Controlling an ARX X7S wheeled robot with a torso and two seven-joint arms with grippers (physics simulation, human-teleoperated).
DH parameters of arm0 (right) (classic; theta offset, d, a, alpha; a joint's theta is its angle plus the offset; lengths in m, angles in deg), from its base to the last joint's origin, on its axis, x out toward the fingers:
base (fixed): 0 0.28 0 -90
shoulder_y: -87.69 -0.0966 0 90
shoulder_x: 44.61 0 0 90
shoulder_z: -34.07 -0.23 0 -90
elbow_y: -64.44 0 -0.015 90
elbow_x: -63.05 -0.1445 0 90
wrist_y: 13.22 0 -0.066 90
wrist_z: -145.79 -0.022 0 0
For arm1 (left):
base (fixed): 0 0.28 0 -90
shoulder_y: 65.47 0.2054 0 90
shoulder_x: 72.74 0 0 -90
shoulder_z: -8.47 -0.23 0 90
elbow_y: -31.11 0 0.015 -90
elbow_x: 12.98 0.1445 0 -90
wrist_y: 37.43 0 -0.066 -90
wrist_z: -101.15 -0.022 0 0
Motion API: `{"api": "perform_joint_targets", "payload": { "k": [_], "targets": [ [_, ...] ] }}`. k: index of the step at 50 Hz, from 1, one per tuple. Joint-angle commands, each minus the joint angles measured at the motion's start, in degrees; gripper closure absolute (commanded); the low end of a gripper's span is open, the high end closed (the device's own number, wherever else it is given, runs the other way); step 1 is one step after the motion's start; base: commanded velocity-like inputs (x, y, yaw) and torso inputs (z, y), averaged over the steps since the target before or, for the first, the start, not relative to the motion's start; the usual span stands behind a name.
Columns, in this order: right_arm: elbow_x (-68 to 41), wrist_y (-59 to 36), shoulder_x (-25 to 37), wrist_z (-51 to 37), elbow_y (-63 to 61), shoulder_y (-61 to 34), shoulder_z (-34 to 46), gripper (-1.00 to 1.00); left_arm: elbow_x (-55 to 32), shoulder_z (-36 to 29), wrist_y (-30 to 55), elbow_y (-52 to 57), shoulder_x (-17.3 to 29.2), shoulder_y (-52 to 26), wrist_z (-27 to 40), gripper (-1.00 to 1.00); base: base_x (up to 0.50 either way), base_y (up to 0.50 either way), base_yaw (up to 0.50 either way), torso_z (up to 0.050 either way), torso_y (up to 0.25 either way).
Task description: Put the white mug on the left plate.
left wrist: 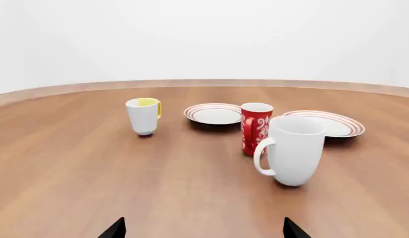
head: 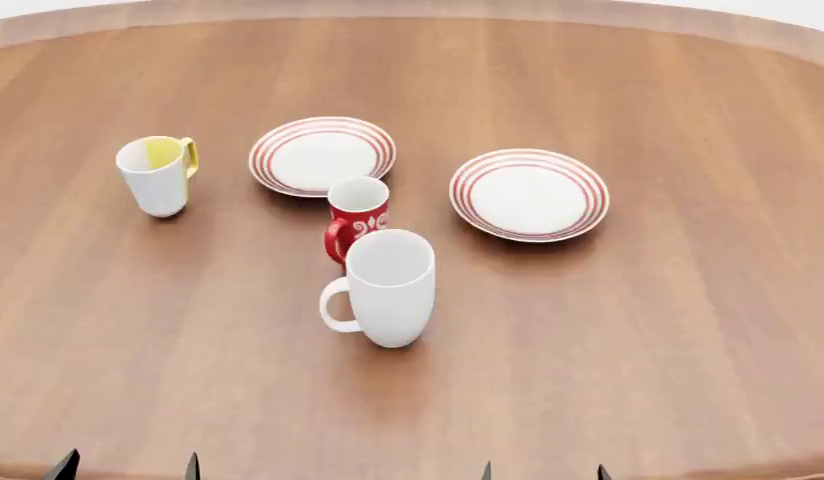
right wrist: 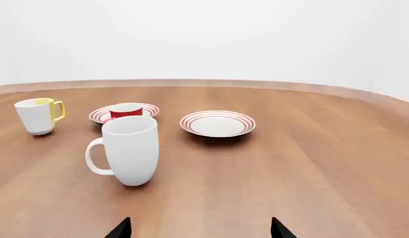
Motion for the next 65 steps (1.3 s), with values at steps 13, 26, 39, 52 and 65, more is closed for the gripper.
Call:
{"api": "perform_joint_targets", "payload": {
  "k": [13, 26, 39, 52, 65],
  "targets": [
    [-3.12, -0.15, 2.7, -3.8, 0.79, -0.39, 2.82, -1.0, -2.0, -3.51, 0.55, -0.83, 2.92, -0.46, 3.86, -1.0, 0.0, 0.0, 0.0, 0.0, 0.0],
    [-2.01, -11.75, 4.91, -6.09, -21.07, 1.03, 5.56, -1.0, -8.26, -3.78, 11.04, 24.19, 4.7, 2.51, 4.64, -1.0, 0.0, 0.0, 0.0, 0.0, 0.0],
    [1.5, -24.29, 6.15, -9.68, -39.21, -0.25, 6.63, -1.0, -12.98, -1.86, 19.09, 39.32, 6.51, 2.37, 6.93, -1.0, 0.0, 0.0, 0.0, 0.0, 0.0],
    [1.66, -24.96, 7.35, -10.42, -40.1, -0.81, 8.07, -1.0, -14.33, -2.07, 19.89, 40.58, 7.54, 1.98, 8.16, -1.0, 0.17, 0.0, 0.0, 0.0, 0.0],
    [0.16, -25.07, 7.95, -11.05, -41.38, -0.68, 7.75, -1.0, -14.44, -3.04, 18.87, 40.62, 8.46, 2.42, 8.69, -1.0, 0.5, 0.0, 0.0, 0.0, 0.0]
  ]
}}
